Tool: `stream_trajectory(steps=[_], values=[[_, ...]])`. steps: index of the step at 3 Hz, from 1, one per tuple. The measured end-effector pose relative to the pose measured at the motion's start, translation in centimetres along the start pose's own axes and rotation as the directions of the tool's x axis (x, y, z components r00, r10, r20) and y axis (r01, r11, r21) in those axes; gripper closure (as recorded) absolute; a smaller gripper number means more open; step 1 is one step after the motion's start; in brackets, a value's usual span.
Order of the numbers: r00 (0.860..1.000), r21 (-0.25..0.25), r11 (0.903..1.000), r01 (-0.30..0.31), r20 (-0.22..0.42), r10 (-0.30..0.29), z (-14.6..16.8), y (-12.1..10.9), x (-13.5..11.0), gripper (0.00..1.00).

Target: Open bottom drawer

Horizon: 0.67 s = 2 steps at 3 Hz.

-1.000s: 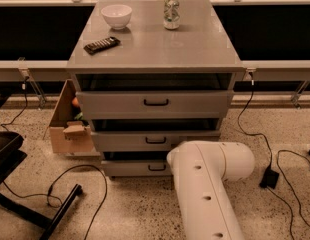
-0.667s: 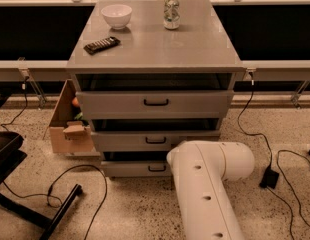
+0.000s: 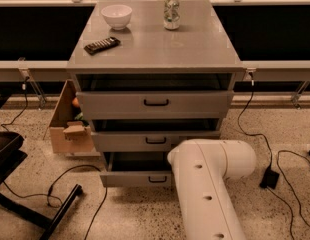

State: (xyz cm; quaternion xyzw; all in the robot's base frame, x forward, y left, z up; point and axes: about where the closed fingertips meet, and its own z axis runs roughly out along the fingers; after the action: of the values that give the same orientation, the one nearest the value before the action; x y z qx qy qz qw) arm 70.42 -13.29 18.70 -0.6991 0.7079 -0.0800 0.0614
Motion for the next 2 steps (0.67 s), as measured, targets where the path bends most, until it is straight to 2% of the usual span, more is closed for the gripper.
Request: stream_trajectory(steps=[1,2], values=[[1.0,0.0,1.0,0.0,0.0,0.0,-0.16,-0.04,0.0,0.88],[1.0,0.0,1.0,0.0,0.0,0.0,-0.15,-0.04,0.0,0.65]])
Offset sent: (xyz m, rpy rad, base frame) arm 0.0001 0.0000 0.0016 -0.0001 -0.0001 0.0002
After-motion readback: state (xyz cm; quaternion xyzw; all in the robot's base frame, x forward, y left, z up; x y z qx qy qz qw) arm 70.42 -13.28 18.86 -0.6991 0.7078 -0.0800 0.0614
